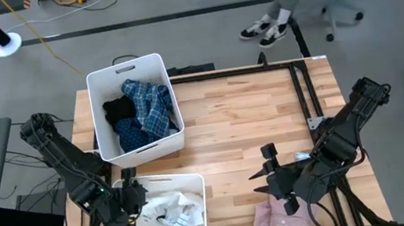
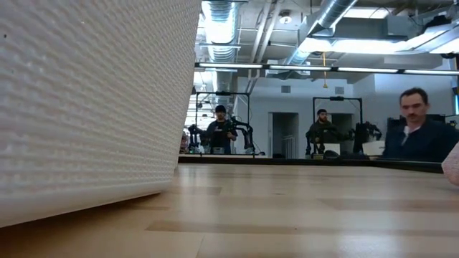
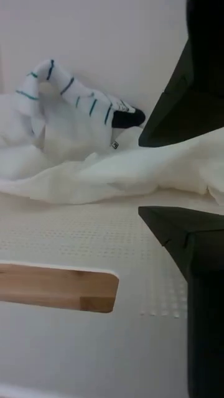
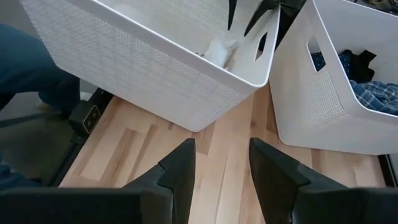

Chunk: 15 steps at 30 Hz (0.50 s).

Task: Sort clothes
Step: Put the pink shirt into the top white laundry organizer

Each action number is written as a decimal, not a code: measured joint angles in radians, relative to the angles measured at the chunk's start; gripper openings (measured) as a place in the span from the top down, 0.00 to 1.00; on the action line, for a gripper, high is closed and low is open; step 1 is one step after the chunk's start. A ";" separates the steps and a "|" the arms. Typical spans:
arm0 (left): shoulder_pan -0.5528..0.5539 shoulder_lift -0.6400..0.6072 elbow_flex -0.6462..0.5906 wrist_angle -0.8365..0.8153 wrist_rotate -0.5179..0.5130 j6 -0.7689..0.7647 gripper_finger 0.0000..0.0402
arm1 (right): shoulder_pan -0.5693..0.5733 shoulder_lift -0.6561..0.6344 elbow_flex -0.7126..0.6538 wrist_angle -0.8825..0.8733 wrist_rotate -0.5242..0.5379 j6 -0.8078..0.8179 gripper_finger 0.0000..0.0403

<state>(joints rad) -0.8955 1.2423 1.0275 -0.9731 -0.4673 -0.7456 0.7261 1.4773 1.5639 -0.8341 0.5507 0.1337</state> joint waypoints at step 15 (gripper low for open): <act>0.000 0.002 0.005 0.002 -0.003 0.018 0.60 | 0.000 0.000 0.000 0.000 0.000 -0.002 0.59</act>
<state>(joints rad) -0.8955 1.2440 1.0327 -0.9709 -0.4706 -0.7276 0.7261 1.4776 1.5639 -0.8341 0.5507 0.1322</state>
